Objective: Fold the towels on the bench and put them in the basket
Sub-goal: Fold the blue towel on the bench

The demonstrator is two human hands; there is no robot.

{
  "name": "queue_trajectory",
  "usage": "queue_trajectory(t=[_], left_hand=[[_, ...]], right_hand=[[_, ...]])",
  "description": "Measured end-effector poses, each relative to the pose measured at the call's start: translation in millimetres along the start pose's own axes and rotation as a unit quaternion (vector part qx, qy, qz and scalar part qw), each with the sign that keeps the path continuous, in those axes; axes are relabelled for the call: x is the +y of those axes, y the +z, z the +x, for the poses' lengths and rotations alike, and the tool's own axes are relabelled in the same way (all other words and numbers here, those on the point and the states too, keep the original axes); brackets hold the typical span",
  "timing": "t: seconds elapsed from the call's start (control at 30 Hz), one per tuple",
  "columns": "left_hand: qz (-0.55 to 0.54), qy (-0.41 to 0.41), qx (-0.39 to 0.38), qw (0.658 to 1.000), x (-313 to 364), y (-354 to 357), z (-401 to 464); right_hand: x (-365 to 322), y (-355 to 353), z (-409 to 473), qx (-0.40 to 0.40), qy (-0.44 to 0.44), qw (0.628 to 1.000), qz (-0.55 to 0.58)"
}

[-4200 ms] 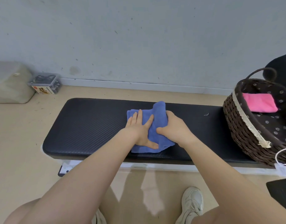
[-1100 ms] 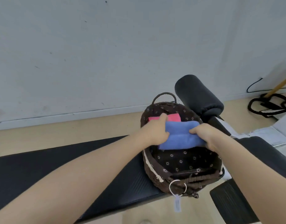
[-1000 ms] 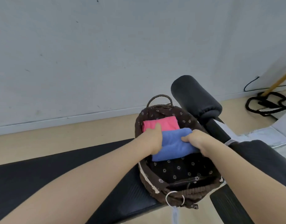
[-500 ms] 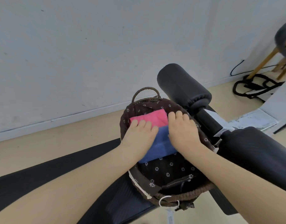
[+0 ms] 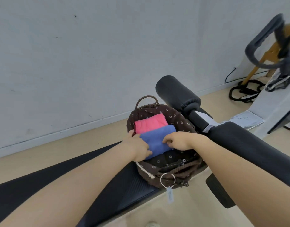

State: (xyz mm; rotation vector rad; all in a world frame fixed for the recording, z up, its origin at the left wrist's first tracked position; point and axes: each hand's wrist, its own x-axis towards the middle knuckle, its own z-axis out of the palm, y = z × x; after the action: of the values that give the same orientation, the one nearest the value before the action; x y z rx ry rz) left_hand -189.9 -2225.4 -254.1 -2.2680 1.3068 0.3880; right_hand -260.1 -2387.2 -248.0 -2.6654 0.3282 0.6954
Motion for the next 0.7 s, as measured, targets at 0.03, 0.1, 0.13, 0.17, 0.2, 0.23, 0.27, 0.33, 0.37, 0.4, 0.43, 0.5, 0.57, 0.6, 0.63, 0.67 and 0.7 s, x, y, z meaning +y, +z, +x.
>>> queue_trajectory(t=[0.03, 0.1, 0.13, 0.17, 0.2, 0.23, 0.27, 0.33, 0.37, 0.4, 0.43, 0.5, 0.57, 0.6, 0.63, 0.67, 0.7], left_hand=[[-0.039, -0.008, 0.041, 0.998, -2, 2, -11], [-0.094, -0.016, 0.145, 0.985, -8, 8, -36], [-0.119, -0.019, 0.186, 0.975, -10, 12, -51], [-0.142, -0.025, 0.208, 0.967, -12, 18, -66], [-0.163, -0.036, 0.213, 0.963, -15, 24, -83], [-0.186, -0.050, 0.211, 0.958, -19, 30, -99], [-0.218, -0.069, 0.206, 0.951, -21, 36, -115], [-0.290, -0.115, 0.199, 0.929, -26, 48, -150], [-0.306, -0.138, 0.200, 0.921, -28, 56, -166], [-0.308, -0.163, 0.203, 0.915, -31, 65, -181], [-0.303, -0.188, 0.202, 0.912, -34, 76, -195], [-0.293, -0.234, 0.186, 0.908, -42, 102, -222], [-0.321, -0.275, 0.156, 0.892, -50, 135, -249], [-0.339, -0.291, 0.142, 0.883, -54, 153, -262], [-0.356, -0.307, 0.133, 0.873, -58, 173, -276], [-0.375, -0.324, 0.130, 0.859, -63, 192, -290], [-0.398, -0.341, 0.133, 0.841, -69, 210, -304]], right_hand=[[-5, -1, -7, 0.039, -0.006, 0.999, -0.007], [-22, -2, -22, 0.118, -0.032, 0.992, 0.015], [-35, -2, -30, 0.140, -0.052, 0.988, 0.038], [-49, 0, -38, 0.150, -0.073, 0.984, 0.056], [-64, 1, -45, 0.157, -0.095, 0.981, 0.064], [-80, 4, -52, 0.164, -0.122, 0.977, 0.062], [-97, 7, -59, 0.173, -0.148, 0.973, 0.050], [-130, 17, -72, 0.181, -0.193, 0.964, 0.014], [-146, 25, -76, 0.176, -0.213, 0.961, 0.006], [-160, 34, -80, 0.166, -0.230, 0.959, 0.005], [-174, 43, -83, 0.156, -0.243, 0.957, 0.009], [-203, 66, -86, 0.141, -0.258, 0.956, 0.016], [-232, 92, -82, 0.115, -0.262, 0.958, 0.005], [-248, 105, -78, 0.099, -0.264, 0.959, -0.009], [-265, 120, -73, 0.083, -0.270, 0.959, -0.027], [-285, 133, -68, 0.067, -0.278, 0.957, -0.049], [-305, 145, -62, 0.054, -0.286, 0.954, -0.072]])
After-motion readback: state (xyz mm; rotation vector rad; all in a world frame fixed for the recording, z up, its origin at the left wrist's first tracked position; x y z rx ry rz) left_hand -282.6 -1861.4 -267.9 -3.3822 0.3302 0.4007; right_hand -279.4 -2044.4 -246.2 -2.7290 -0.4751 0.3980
